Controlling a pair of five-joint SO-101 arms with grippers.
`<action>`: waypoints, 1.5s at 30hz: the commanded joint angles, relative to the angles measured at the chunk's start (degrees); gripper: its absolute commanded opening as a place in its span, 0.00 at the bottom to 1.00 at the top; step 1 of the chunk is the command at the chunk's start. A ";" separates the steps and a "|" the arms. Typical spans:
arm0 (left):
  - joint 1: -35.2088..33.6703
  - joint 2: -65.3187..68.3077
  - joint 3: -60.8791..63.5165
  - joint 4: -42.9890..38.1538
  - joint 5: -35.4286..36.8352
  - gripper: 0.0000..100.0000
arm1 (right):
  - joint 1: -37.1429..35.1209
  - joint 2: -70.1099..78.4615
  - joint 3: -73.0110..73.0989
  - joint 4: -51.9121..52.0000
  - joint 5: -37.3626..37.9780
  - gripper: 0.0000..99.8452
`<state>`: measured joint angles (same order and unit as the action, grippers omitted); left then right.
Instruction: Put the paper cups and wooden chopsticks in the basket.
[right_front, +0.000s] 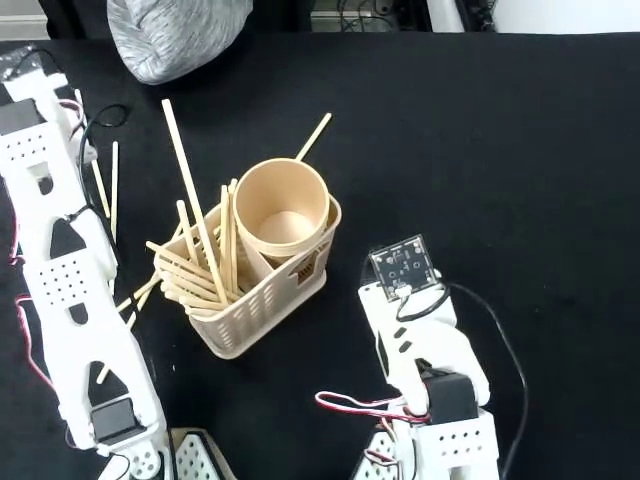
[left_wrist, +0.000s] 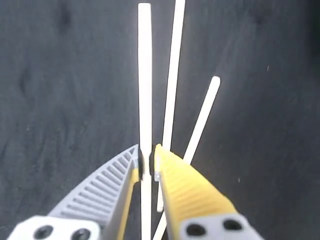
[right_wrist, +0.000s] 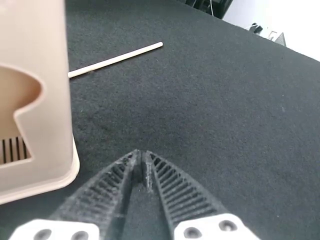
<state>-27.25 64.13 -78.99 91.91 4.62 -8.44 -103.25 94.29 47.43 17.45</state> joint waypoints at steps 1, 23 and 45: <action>0.75 0.70 -1.36 -3.08 1.67 0.03 | 0.70 -5.23 -1.27 -0.88 -0.09 0.01; 2.51 3.87 -1.36 -5.01 4.22 0.14 | 0.79 -5.23 -1.36 -0.88 -0.09 0.01; -1.80 10.55 -1.10 -4.84 4.31 0.07 | 0.79 -5.23 -1.36 -0.79 -0.09 0.01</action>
<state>-26.64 74.68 -79.43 86.46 8.48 -8.44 -103.25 94.29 47.43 17.45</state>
